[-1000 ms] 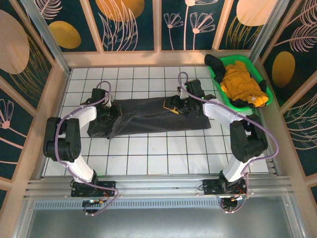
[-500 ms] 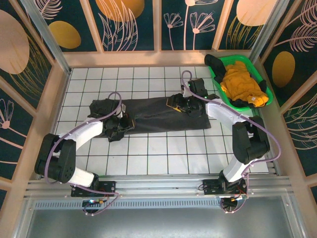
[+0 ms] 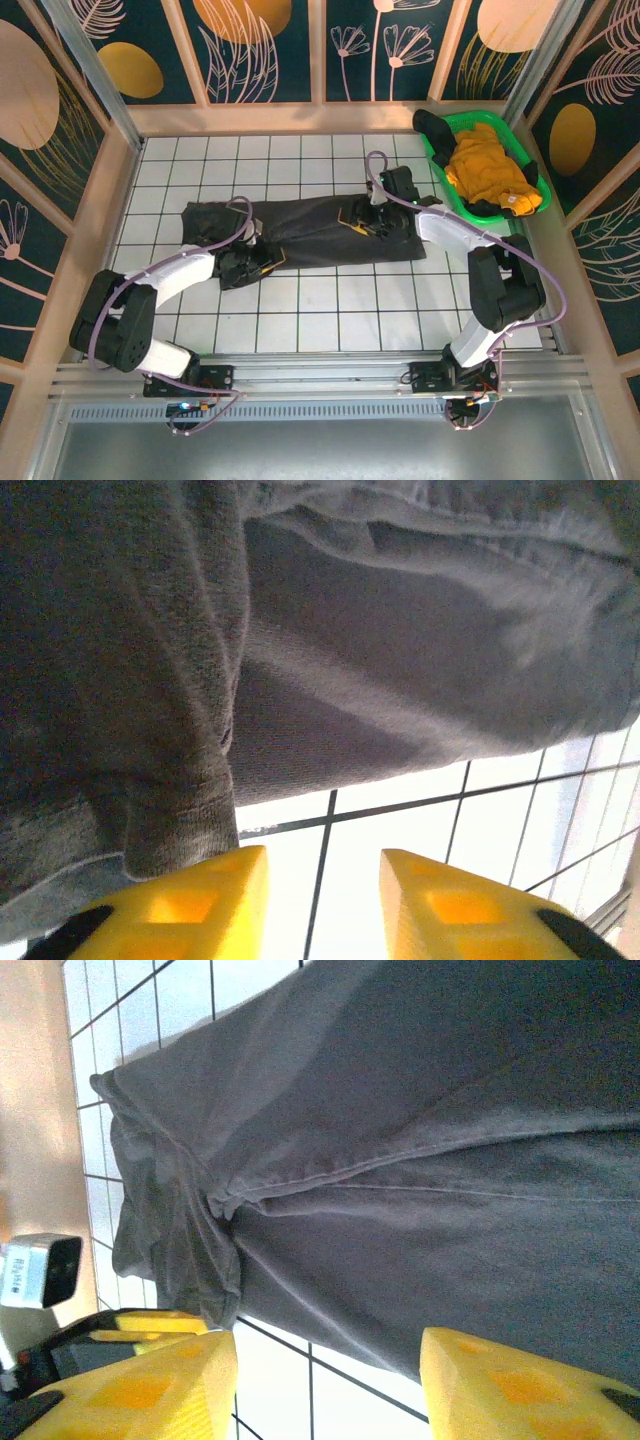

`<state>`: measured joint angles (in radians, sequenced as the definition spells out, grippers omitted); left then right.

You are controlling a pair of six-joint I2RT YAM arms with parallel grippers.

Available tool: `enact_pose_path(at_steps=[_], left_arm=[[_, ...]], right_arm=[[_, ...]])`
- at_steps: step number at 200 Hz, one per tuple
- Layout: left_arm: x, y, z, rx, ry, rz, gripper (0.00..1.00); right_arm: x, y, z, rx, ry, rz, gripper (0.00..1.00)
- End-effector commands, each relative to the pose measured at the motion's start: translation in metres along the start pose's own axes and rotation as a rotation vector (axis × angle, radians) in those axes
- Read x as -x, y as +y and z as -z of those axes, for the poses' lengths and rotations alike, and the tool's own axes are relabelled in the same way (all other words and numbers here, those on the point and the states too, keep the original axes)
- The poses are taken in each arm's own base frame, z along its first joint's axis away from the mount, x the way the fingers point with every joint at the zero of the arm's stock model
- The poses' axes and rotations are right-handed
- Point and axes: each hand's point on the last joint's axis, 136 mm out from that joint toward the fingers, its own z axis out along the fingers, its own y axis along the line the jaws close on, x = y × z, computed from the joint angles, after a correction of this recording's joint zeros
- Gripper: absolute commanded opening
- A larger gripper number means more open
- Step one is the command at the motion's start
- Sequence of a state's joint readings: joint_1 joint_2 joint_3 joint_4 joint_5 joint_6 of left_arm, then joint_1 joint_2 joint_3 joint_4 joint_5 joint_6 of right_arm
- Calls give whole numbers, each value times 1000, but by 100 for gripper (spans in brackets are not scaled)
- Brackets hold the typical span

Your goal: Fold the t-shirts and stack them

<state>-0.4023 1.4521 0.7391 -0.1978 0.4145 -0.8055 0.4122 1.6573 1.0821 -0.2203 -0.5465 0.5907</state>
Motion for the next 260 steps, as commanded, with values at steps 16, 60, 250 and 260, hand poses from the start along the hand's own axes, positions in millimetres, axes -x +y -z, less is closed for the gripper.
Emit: enact_pose_path(at_steps=[16, 60, 250, 260], left_arm=[[36, 18, 41, 208, -193, 53, 12], [44, 23, 13, 169, -149, 128, 4], [60, 98, 70, 501, -234, 165, 33], [66, 108, 78, 498, -255, 181, 33]], right_arm=[[1, 8, 6, 19, -28, 6, 48], [-1, 13, 1, 31, -12, 13, 40], [2, 10, 15, 3, -47, 59, 41], [1, 12, 15, 11, -43, 67, 42]])
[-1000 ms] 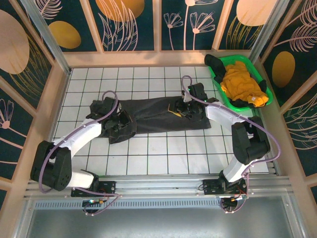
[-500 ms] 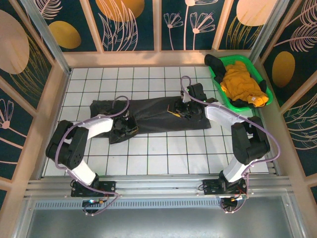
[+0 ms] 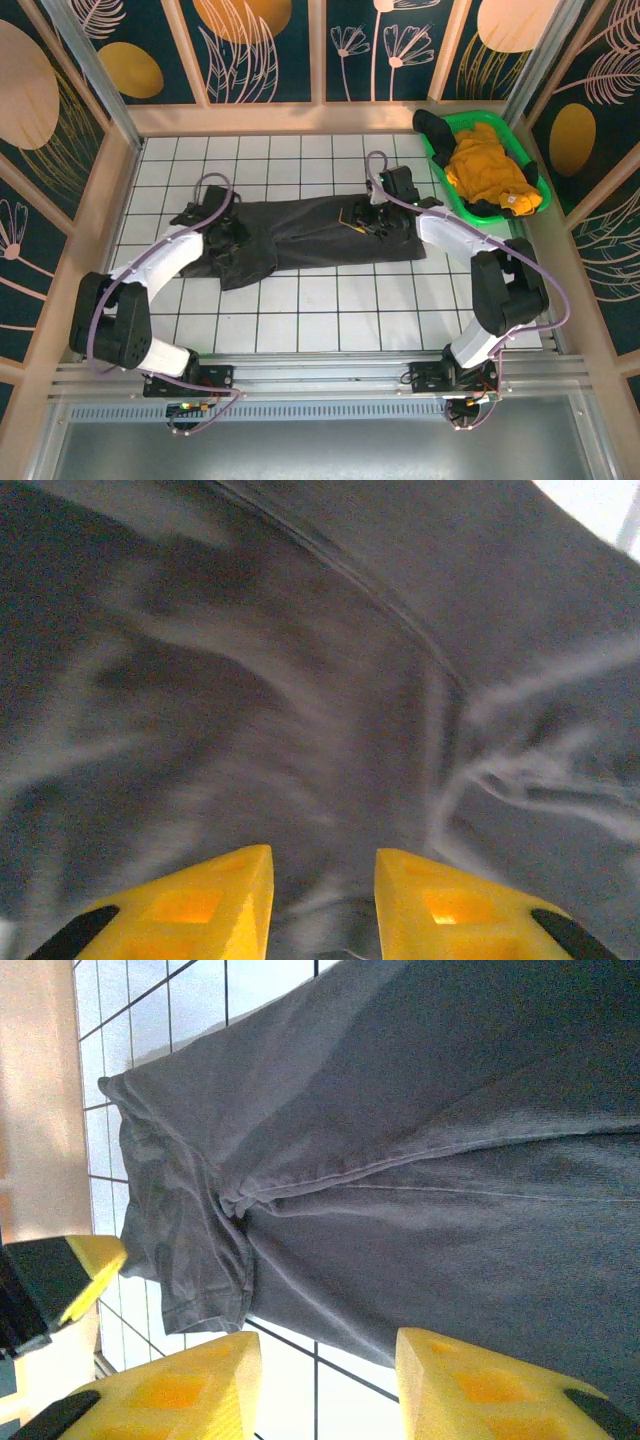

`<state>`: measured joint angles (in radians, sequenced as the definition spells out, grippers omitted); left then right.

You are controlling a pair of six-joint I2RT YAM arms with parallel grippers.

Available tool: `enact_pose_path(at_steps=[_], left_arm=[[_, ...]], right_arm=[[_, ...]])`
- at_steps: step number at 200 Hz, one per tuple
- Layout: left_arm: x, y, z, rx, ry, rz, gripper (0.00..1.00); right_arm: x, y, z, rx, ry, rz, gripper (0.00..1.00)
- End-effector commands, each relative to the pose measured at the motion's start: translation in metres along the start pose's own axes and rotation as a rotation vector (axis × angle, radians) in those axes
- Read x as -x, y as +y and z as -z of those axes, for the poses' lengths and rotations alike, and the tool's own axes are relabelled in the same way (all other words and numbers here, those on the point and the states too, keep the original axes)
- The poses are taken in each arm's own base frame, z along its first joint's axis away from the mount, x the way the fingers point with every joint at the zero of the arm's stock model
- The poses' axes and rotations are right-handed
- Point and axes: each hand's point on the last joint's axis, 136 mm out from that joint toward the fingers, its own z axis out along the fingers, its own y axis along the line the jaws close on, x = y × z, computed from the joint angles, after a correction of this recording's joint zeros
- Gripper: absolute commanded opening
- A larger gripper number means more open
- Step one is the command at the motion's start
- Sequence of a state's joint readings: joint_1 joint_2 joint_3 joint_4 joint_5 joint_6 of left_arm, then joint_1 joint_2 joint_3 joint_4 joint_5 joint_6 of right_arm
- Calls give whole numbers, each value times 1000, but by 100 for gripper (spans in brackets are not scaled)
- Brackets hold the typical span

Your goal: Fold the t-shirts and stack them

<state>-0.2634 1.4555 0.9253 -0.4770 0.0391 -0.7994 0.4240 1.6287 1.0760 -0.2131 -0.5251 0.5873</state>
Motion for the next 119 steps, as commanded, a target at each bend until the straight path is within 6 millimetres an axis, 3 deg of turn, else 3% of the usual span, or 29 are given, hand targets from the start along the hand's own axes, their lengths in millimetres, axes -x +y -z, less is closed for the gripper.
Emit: enact_pose_path(at_steps=[1, 35, 85, 119], left_arm=[[0, 57, 2, 144, 11, 27, 33], [34, 69, -5, 69, -41, 48, 37], [76, 94, -19, 69, -126, 59, 38], [77, 87, -33, 18, -91, 37, 37]], right_arm=[[1, 5, 10, 10, -18, 41, 42], [-8, 24, 6, 123, 41, 81, 50], [-11, 29, 8, 131, 50, 89, 51], [-13, 25, 8, 119, 51, 81, 51]])
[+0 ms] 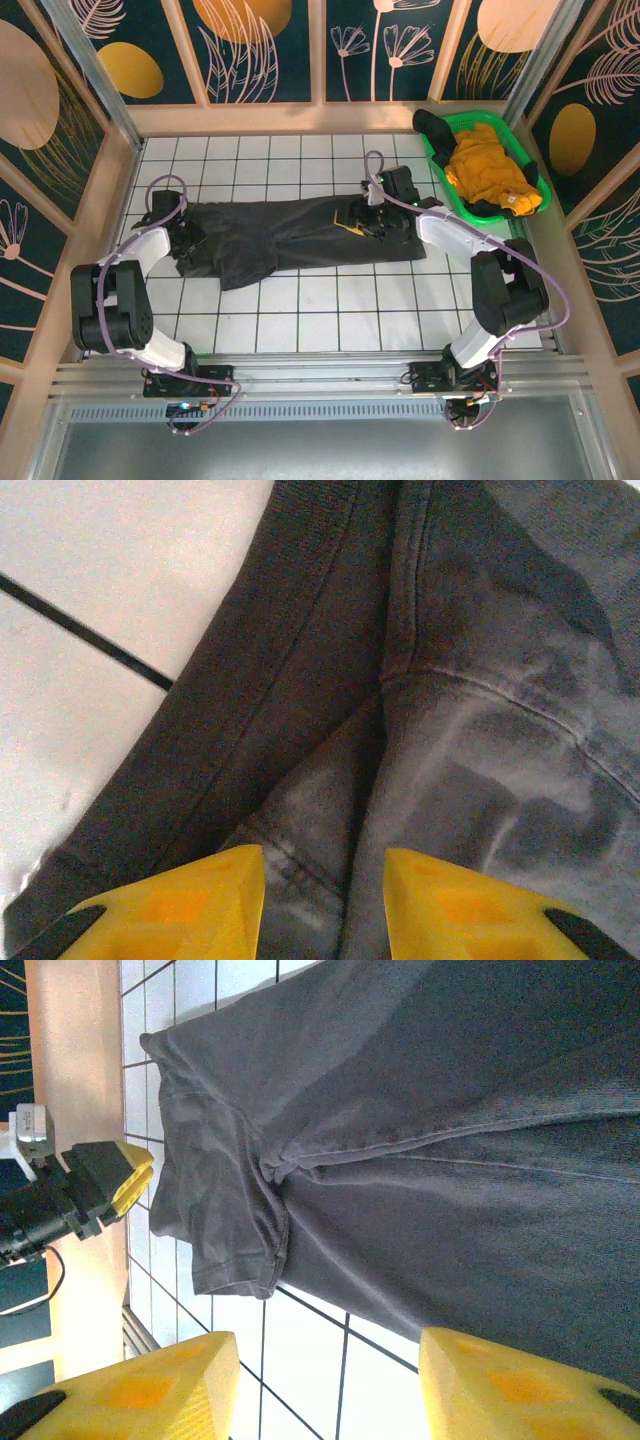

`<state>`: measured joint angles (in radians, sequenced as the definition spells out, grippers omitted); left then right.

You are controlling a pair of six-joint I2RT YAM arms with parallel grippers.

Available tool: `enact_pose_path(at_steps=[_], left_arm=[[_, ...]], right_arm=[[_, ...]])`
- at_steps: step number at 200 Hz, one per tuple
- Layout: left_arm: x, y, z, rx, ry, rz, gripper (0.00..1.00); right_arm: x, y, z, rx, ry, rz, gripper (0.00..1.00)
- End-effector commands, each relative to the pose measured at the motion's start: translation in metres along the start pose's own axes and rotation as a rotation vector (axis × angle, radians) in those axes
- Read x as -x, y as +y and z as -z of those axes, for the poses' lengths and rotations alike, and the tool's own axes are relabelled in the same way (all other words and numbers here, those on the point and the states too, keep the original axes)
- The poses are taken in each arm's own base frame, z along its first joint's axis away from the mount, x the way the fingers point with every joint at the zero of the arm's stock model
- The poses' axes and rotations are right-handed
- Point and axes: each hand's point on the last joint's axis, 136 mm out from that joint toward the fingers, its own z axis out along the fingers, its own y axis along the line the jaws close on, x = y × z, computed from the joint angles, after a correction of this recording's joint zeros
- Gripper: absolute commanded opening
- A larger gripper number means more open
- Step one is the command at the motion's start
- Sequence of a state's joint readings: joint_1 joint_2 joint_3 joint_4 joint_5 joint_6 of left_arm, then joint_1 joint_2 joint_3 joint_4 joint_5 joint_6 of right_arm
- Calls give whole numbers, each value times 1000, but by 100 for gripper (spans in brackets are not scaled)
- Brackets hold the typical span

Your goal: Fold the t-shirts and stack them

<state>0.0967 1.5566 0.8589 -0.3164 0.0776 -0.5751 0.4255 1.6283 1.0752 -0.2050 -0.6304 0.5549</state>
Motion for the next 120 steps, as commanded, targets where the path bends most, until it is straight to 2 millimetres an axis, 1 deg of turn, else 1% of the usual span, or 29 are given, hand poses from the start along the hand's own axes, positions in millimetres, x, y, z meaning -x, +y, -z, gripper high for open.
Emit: enact_pose_path(at_steps=[1, 25, 53, 70, 82, 120], left_arm=[[6, -16, -8, -76, 0, -55, 37], [-2, -16, -15, -97, 20, -48, 35], [-3, -18, -17, -114, 23, -41, 32], [-3, -18, -21, -107, 33, -52, 28], [-5, -16, -23, -101, 41, -58, 25], [-8, -9, -25, -67, 50, -74, 24]], right_arm=[[-2, 10, 6, 30, -9, 45, 51], [-1, 10, 6, 27, -13, 41, 51], [1, 10, 4, 27, -13, 37, 51], [3, 11, 4, 29, -14, 37, 51], [4, 11, 3, 27, -13, 36, 51], [6, 12, 3, 27, -16, 35, 51]])
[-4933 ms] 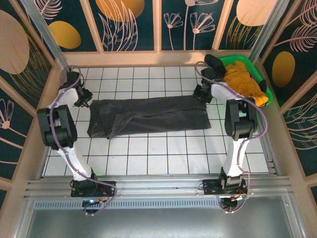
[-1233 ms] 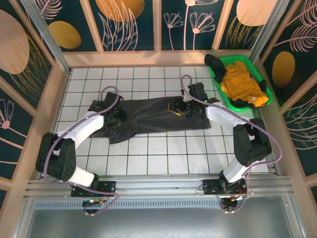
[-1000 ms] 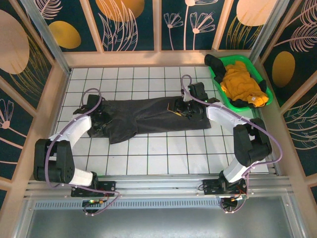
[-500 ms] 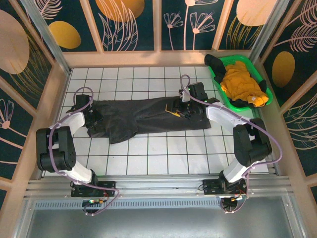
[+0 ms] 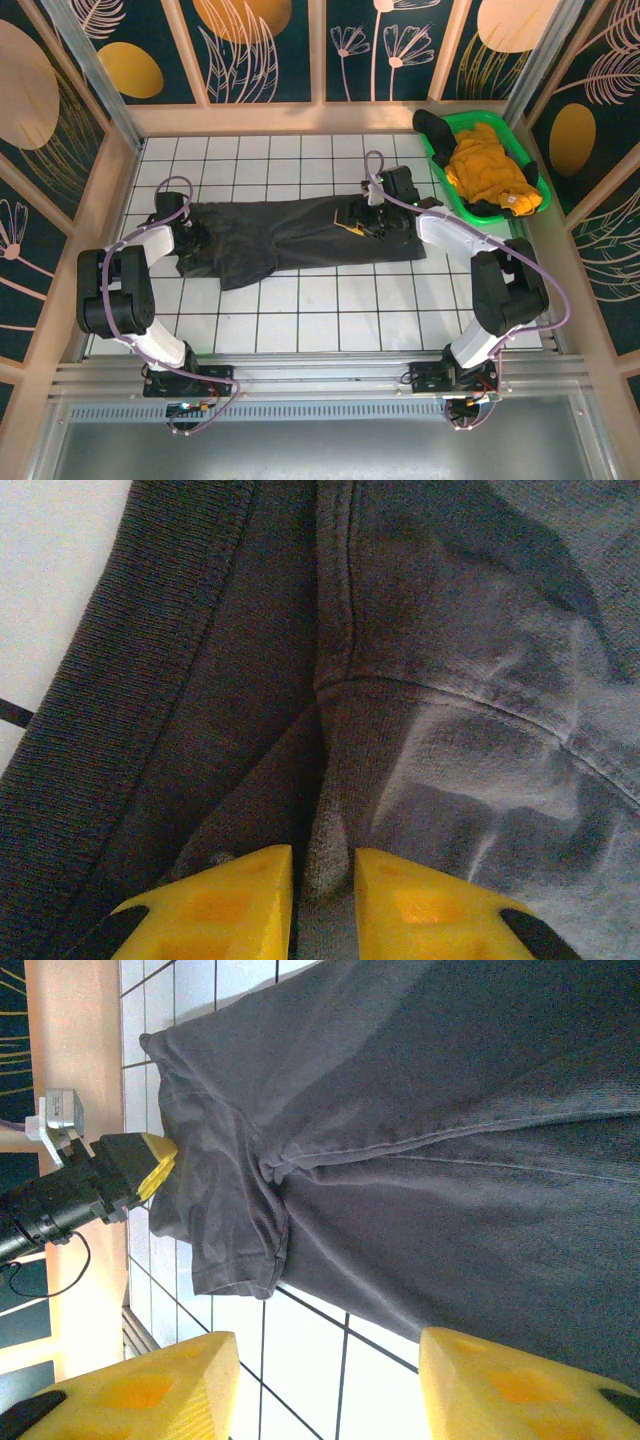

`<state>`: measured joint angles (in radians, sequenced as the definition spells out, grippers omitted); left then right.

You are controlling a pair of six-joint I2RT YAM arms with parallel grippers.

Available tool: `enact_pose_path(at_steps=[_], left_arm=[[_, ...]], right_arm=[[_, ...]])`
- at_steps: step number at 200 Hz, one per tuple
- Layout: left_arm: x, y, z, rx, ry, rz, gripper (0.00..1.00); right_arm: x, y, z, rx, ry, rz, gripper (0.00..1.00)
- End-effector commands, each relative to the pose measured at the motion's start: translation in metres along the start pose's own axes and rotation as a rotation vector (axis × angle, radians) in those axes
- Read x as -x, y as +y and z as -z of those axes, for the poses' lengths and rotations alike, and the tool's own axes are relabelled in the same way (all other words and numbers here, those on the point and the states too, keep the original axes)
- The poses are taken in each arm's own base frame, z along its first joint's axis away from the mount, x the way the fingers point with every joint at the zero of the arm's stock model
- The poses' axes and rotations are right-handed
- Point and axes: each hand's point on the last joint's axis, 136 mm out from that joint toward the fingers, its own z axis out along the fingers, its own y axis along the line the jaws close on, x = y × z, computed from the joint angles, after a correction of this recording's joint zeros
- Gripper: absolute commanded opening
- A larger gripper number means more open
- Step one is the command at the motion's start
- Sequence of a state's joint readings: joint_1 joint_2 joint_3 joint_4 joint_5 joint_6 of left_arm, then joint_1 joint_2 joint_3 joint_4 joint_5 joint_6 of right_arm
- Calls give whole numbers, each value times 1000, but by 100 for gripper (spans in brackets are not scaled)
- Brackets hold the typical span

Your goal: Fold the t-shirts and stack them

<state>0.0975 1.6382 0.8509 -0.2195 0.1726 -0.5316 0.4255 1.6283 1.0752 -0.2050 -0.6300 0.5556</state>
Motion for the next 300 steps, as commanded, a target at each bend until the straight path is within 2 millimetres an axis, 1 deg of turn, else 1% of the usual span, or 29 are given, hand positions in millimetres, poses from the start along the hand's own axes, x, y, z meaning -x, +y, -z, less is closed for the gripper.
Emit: enact_pose_path(at_steps=[1, 26, 51, 70, 98, 145, 152, 154, 156, 177, 202, 208, 213, 216, 230, 255, 272, 285, 300], left_arm=[[-2, 5, -3, 19, 9, -29, 24], [-3, 2, -3, 2, 9, -28, 22], [-2, -2, 0, -17, 7, -27, 11], [-2, -3, 3, -15, 9, -32, 0], [6, -6, 14, -12, -22, -25, 0], [29, -19, 36, -7, -64, 54, 0], [26, -17, 35, 3, -45, 67, 0], [33, -22, 38, -6, -59, 67, 0], [35, -23, 39, -7, -61, 68, 0], [44, -26, 41, 18, -38, 88, 0], [60, -34, 43, 41, -23, 88, 0], [63, -36, 42, 46, -17, 85, 0], [68, -39, 44, 42, -25, 80, 0], [66, -37, 36, 55, -5, 81, 0], [70, -37, 28, 71, 21, 71, 0], [64, -27, 6, 118, 84, 64, 0], [64, -18, -4, 162, 86, 52, 0], [67, -8, -11, 209, 72, 44, 0], [70, -3, -20, 240, 68, 38, 0]], right_arm=[[6, 12, 3, 27, -15, 36, 51], [7, 11, 2, 26, -17, 32, 51], [7, 10, 1, 22, -17, 28, 51], [8, 9, 0, 19, -19, 29, 51], [9, 8, 0, 12, -20, 27, 51], [11, 7, 1, 2, -27, 24, 51], [11, 6, 2, 1, -27, 24, 51], [12, 6, 2, 1, -28, 25, 51], [12, 7, 2, 2, -28, 25, 51], [12, 5, 3, -2, -30, 24, 51], [12, 4, 5, -3, -34, 22, 51], [12, 4, 5, -4, -32, 21, 51], [11, 3, 5, -4, -32, 21, 51], [11, 3, 5, -3, -31, 21, 50], [10, 3, 5, -2, -30, 18, 51], [10, 1, 6, -6, -34, 18, 50], [10, -1, 8, -13, -42, 16, 50], [11, -3, 10, -23, -51, 12, 50], [14, -8, 12, -47, -72, 10, 48]])
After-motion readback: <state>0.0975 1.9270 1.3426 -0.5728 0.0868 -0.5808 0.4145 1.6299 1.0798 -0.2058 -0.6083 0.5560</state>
